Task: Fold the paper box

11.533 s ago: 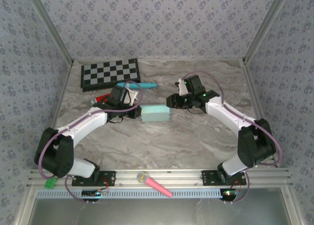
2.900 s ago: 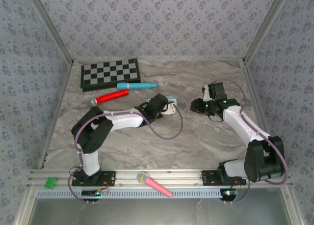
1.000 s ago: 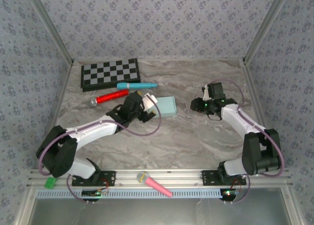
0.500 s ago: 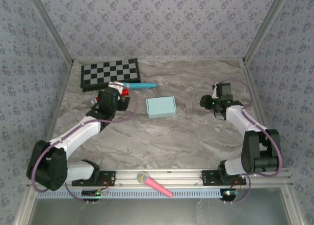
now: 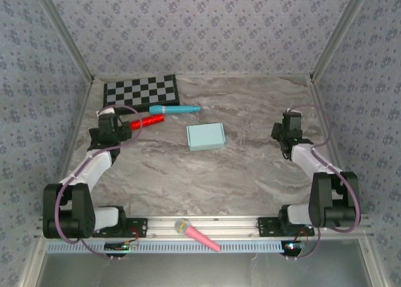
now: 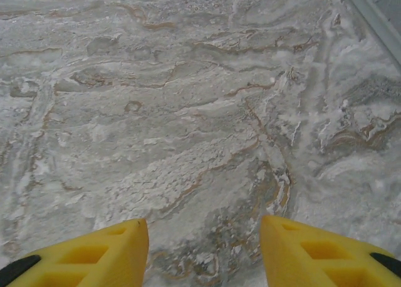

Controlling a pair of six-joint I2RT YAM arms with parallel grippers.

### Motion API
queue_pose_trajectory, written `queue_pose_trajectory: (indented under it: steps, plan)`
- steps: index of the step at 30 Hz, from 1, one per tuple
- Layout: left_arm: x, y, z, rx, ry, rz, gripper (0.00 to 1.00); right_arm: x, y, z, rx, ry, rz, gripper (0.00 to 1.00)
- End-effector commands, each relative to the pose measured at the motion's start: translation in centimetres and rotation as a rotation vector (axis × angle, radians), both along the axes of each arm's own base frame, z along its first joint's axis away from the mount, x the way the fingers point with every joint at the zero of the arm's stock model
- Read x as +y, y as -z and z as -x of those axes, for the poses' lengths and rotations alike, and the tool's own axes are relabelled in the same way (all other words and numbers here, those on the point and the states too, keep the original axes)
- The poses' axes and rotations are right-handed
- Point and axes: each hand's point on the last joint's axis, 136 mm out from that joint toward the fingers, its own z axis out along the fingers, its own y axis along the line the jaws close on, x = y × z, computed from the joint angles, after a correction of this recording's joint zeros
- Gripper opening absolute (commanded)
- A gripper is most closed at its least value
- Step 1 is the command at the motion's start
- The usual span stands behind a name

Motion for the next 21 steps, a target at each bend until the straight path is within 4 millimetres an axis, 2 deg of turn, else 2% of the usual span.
queue_pose_trajectory:
  steps: [1, 4, 12, 21]
  plan:
    - [-2.7, -0.6, -2.2, -0.097, 0.193, 0.032, 1.00, -0.1, -1.3, -1.4, -0.133, -0.068, 0.060, 0.53]
    - [-4.3, 0.1, -2.9, -0.121, 0.300, 0.030, 1.00, 0.7, -1.3, -1.9, -0.203, -0.150, 0.078, 0.54]
    - [-6.2, 1.8, -3.4, -0.166, 0.404, 0.088, 1.00, 1.3, -0.9, -2.2, -0.277, -0.229, 0.084, 0.55]
    - [-5.8, 2.2, -2.5, -0.238, 0.392, 0.079, 1.00, 1.3, -0.1, -1.4, -0.354, -0.242, 0.078, 0.57]
